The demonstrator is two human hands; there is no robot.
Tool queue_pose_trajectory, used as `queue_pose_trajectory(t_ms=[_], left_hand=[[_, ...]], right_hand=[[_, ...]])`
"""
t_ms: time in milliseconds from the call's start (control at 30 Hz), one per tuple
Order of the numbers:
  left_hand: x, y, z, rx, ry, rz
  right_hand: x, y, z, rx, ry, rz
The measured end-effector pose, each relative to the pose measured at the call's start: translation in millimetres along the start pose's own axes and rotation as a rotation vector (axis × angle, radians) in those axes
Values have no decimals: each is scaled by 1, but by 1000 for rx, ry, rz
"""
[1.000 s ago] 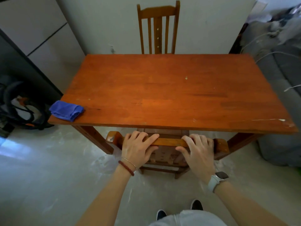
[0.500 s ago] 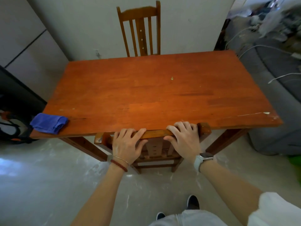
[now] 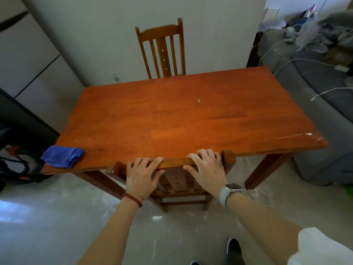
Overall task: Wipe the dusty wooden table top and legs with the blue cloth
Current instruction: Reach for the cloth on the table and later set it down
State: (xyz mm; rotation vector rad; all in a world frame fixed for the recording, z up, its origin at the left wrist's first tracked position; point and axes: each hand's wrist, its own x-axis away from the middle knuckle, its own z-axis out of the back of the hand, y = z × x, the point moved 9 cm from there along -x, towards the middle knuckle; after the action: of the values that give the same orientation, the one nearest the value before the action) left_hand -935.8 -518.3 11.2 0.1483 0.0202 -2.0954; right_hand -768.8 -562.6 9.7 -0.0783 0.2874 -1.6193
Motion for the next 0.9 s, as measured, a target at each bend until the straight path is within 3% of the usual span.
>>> queue_pose_trajectory(t_ms=[167, 233, 300, 467, 533, 900], left_hand=[[-5, -1, 1, -5, -373, 151], [-15, 9, 16, -28, -491, 161], [-35, 28, 44, -34, -447, 134], [-100, 108, 111, -3, -75, 30], [-128, 148, 121, 26, 2, 21], [-248, 412, 51, 126, -61, 72]], right_hand=[[9, -7, 34, -182, -93, 97], [3, -3, 70, -252, -54, 144], [-8, 11, 103, -246, -5, 161], [-34, 101, 146, -80, -50, 85], [-38, 149, 161, -30, -59, 51], [-28, 439, 199, -36, -118, -63]])
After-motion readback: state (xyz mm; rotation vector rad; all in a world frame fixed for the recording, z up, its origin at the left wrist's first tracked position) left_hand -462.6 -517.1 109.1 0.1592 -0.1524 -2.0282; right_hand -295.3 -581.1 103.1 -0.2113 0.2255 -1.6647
